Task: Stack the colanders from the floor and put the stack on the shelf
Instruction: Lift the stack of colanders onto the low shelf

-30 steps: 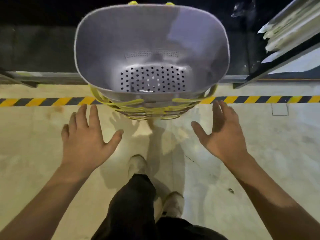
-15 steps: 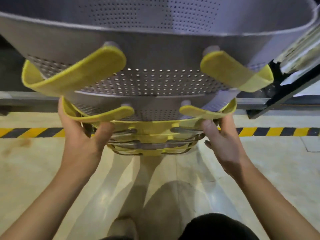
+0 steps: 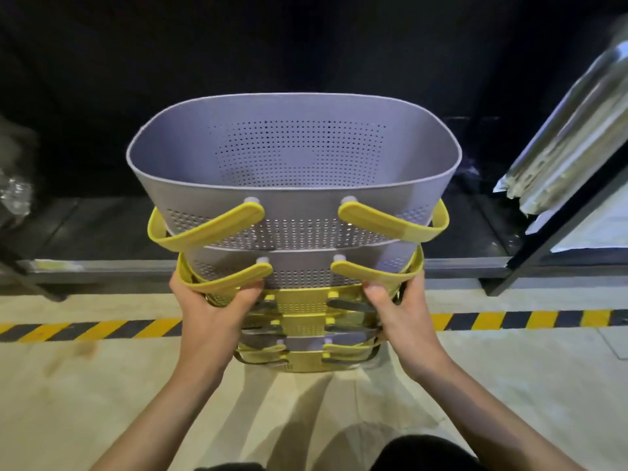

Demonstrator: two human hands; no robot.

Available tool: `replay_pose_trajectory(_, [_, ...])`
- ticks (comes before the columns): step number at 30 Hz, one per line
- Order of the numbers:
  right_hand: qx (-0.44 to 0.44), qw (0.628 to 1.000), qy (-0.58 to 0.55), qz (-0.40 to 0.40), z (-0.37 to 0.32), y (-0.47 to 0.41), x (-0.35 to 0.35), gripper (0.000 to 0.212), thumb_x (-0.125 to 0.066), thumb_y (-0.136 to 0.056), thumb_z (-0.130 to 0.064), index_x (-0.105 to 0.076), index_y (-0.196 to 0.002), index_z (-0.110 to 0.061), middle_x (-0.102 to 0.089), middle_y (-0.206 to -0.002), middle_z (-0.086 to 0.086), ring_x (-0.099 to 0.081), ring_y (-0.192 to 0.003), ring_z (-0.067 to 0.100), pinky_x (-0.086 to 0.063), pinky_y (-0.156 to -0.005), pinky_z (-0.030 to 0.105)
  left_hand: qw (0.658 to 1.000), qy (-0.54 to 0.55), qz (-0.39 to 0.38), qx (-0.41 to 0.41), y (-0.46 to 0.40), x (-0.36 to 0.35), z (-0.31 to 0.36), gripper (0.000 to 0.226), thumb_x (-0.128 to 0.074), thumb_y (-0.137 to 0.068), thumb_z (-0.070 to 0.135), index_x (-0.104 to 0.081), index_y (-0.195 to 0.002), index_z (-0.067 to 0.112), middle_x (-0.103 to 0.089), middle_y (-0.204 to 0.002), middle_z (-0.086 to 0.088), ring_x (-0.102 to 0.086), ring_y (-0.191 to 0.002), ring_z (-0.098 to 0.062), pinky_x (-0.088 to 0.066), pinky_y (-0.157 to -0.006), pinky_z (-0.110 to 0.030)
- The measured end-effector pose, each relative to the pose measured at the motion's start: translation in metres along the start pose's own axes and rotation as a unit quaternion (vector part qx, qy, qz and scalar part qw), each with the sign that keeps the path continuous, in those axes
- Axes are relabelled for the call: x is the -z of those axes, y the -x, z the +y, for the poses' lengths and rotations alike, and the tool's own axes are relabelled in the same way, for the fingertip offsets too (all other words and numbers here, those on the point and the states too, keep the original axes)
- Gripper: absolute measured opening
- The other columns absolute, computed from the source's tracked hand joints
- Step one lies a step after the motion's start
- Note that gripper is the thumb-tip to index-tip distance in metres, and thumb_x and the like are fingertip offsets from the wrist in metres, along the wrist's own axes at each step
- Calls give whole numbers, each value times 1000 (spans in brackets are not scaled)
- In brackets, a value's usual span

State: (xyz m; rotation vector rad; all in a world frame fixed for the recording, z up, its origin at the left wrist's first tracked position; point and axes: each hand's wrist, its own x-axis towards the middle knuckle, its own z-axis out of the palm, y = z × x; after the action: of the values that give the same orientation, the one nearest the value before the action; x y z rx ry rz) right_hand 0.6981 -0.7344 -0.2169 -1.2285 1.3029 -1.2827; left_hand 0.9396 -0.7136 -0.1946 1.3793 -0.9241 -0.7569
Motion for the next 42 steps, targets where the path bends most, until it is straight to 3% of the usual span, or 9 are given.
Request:
replay_pose_trajectory(4, [13, 1000, -2, 3, -9, 2, -2, 56, -71, -72, -55, -43, -120, -57, -64, -117, -26, -61, -106, -5, -49, -75, 9, 1000, 1, 4, -15, -1, 2, 6, 103, -86, -55, 63, -30, -136, 33, -61, -114, 30, -62, -108, 3, -53, -84, -23])
replay_pose_trajectory(7, [14, 1000, 0, 6, -20, -3, -3, 58, -72, -67, -67, -41, -116, -61, -63, -113, -28, -62, -104, -6, -54, -76, 19, 1000, -4, 8, -25, -3, 4, 16, 98, -84, -55, 57, -30, -135, 34, -61, -113, 28, -61, -107, 5, -50, -87, -26])
replay_pose_trajectory(10, [18, 1000, -11, 6, -40, -13, -4, 68, -71, -60, -79, -43, -117, -54, -64, -112, -24, -64, -105, 2, -58, -83, 45, 999, -4, 19, -31, -10, 6, 37, 105, -83, -51, 70, -29, -136, 37, -61, -114, 25, -62, -105, 4, -54, -84, -25])
replay_pose_trajectory(14, [36, 999, -20, 15, -70, -26, -8, 77, -71, -57, -82, -44, -120, -48, -63, -111, -24, -64, -104, 2, -58, -85, 44, 999, -14, 26, -35, -29, 8, 71, 104, -80, -45, 79, -33, -131, 46, -63, -119, 13, -66, -105, -11, -56, -84, -52])
replay_pose_trajectory(19, [26, 999, -27, 23, -116, -43, -14, 90, -71, -52, -86, -39, -124, -43, -63, -107, -24, -65, -101, 3, -58, -84, 48, 998, -11, 15, -63, -53, 5, 122, 103, -82, -46, 78, -32, -131, 48, -64, -119, 14, -66, -102, -3, -54, -89, -40])
replay_pose_trajectory(24, [47, 999, 6, 27, -180, -76, -19, 100, -65, -46, -91, -37, -127, -40, -61, -115, -18, -62, -96, -4, -54, -89, 37, 998, 25, 11, -62, -80, -4, 168, 99, -82, -48, 78, -28, -128, 58, -59, -122, 18, -63, -109, -6, -53, -95, -48])
replay_pose_trajectory(28, [59, 998, 16, 31, -204, -122, -34, 100, -64, -42, -93, -38, -123, -40, -63, -111, -18, -65, -96, 3, -56, -85, 47, 994, 50, 18, -96, -125, -16, 182, 110, -82, -45, 78, -29, -134, 41, -57, -125, 13, -62, -109, -3, -52, -96, -39])
replay_pose_trajectory(35, [53, 998, 14, 40, -168, -201, -68, 95, -69, -48, -90, -38, -123, -41, -62, -114, -18, -65, -102, 3, -56, -88, 38, 992, 51, -12, -119, -217, -40, 143, 112, -87, -47, 70, -24, -135, 41, -53, -125, 18, -59, -109, 4, -47, -86, -22])
replay_pose_trajectory(42, [19, 998, 31, 59, -116, -263, -97, 87, -69, -48, -89, -39, -117, -46, -62, -111, -22, -64, -99, 1, -55, -92, 42, 995, 40, -23, -92, -287, -60, 85, 118, -86, -44, 72, -25, -139, 37, -54, -128, 15, -58, -115, -2, -49, -99, -36])
